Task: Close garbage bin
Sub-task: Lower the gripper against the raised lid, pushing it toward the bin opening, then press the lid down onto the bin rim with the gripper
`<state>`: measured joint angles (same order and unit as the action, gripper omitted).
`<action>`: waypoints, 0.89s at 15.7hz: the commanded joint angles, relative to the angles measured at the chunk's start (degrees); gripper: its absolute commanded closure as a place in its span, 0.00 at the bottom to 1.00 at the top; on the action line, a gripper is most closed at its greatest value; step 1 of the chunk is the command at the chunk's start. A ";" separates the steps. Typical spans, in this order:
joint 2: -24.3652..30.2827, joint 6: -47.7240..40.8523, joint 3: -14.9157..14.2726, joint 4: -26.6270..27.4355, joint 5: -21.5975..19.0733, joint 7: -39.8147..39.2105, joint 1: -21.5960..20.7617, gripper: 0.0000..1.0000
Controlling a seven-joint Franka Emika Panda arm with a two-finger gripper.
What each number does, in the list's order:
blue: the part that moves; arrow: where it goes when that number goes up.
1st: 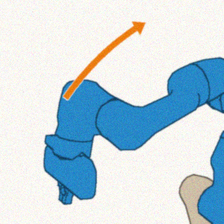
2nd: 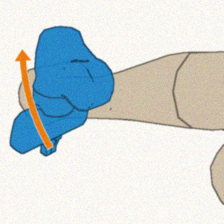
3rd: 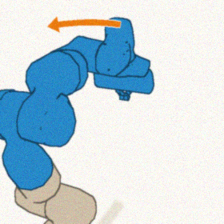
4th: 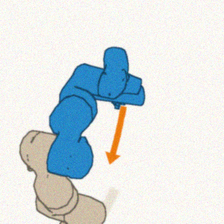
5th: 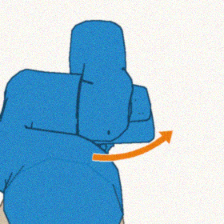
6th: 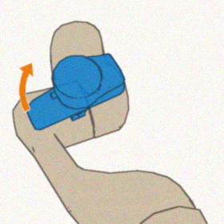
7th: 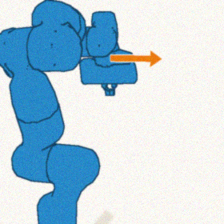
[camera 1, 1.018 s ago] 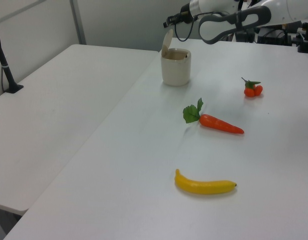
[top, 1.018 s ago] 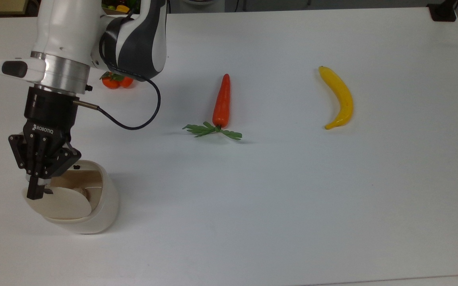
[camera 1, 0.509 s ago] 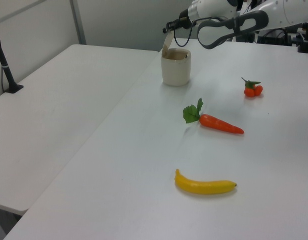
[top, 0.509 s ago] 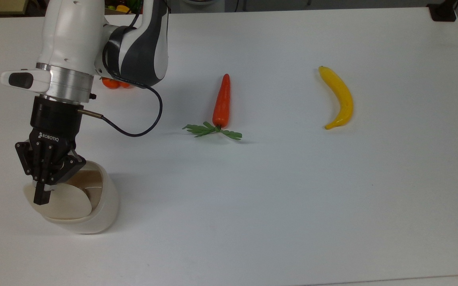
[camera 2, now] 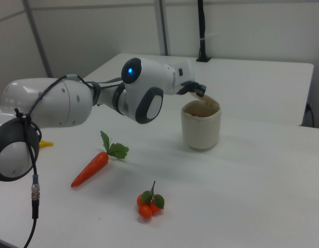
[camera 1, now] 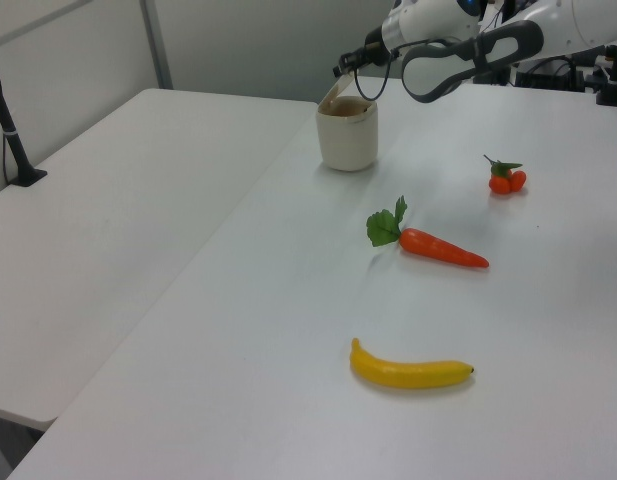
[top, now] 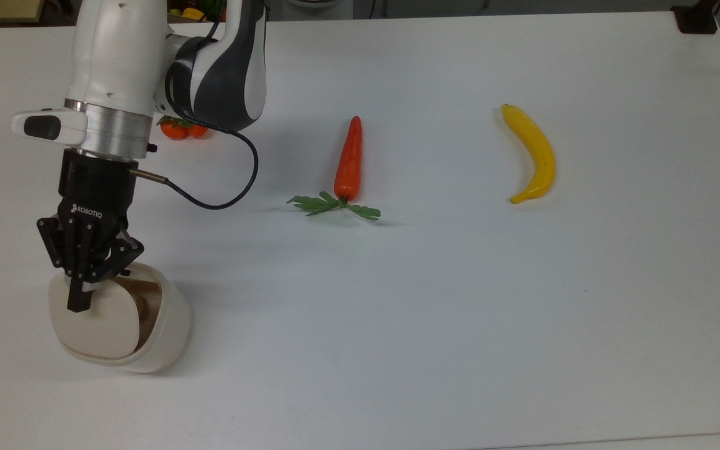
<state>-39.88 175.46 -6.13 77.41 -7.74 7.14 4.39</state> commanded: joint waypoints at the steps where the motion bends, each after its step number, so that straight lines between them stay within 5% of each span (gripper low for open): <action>1: 6.13 0.67 1.37 8.89 -0.09 -0.03 0.01 1.00; 14: 8.42 -4.06 2.26 13.02 -0.09 -2.30 0.36 1.00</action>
<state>-35.01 174.86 -4.40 86.15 -7.73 6.98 4.40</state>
